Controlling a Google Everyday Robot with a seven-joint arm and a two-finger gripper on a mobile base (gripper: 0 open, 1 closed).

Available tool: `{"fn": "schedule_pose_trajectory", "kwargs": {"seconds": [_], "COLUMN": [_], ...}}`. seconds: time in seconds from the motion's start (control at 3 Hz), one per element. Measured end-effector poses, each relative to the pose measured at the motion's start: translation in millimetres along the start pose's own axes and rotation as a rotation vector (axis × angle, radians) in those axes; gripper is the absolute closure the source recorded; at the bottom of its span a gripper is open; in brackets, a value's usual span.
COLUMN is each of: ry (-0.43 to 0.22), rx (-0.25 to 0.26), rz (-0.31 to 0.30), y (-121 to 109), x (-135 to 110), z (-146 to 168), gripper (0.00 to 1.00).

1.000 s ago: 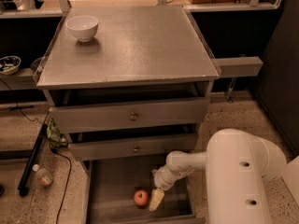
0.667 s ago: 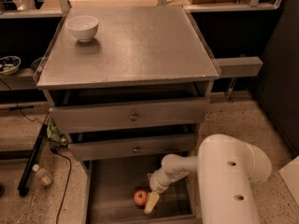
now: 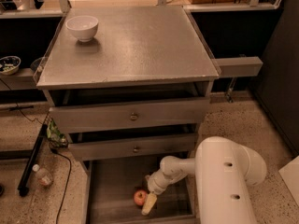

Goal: Pick apple from bottom drawer and place on counter

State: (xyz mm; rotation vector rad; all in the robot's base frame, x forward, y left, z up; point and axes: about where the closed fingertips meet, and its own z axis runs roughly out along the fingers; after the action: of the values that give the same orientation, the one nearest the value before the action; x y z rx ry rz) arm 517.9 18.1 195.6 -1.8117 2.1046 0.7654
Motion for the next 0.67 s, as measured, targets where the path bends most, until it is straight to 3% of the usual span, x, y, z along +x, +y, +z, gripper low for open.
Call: {"fn": "schedule_pose_trajectory", "kwargs": {"seconds": [0.33,0.67], "ry": [-0.045,-0.048], "rx": [-0.037,-0.039], "rz": [0.022,0.023], "y": [-4.6,-4.9], "x": [1.4,1.6], "z": [23.8,24.9], "gripper": [0.0,0.0]}}
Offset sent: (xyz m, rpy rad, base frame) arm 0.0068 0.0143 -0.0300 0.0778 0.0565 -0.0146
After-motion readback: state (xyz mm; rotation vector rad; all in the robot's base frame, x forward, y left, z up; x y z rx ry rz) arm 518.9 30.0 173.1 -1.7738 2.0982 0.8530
